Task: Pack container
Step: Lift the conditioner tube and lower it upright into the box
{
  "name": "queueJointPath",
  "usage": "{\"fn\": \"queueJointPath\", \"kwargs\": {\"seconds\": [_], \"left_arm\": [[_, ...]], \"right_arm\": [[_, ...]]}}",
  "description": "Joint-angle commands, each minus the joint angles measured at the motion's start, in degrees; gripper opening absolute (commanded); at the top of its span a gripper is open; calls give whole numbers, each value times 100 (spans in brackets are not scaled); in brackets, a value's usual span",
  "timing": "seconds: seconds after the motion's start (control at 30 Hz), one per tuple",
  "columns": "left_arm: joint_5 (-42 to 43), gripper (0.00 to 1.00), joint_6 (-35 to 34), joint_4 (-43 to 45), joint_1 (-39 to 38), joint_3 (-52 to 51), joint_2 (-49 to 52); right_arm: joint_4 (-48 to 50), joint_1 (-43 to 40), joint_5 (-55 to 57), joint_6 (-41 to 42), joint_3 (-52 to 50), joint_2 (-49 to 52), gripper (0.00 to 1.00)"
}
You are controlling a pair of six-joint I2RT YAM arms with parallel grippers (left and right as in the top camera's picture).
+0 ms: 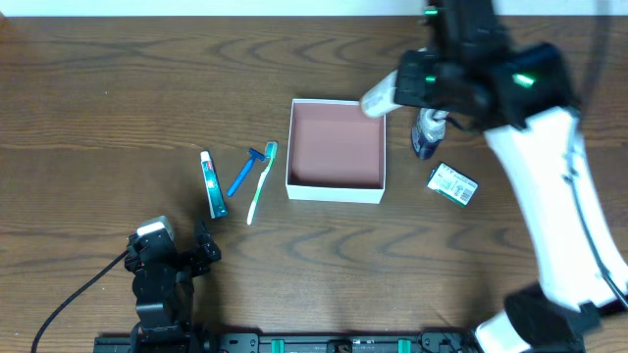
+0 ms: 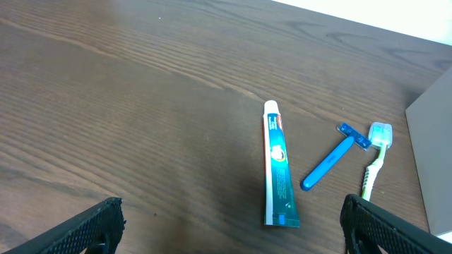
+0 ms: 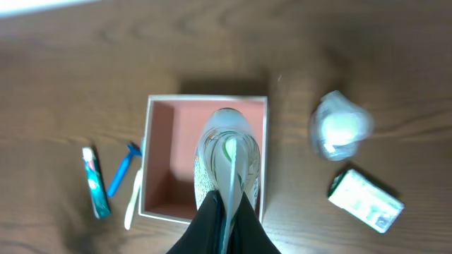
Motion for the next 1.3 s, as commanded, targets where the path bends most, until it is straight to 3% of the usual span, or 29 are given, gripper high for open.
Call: {"fn": "queueJointPath", "kwargs": {"seconds": [0.0,0.47,0.6,0.67,1.0,1.27], "left_arm": [[-46,98,55,7,-17,-105,-37],[-46,98,55,7,-17,-105,-35],[-46,98,55,7,-17,-105,-37],[-46,98,55,7,-17,-105,-35],[-48,97,55,7,-17,-105,-37],[-46,98,55,7,-17,-105,-37]], "right_arm": [[46,140,-4,-61,116,551,1],[210,201,90,-140,114,1753,2],[293,201,92,-190,114,1753,29],[291,201,94,-192,114,1753,37],[321,201,87,-332,181,1738,50],[264,173,120,-901,719,1320,72]]}}
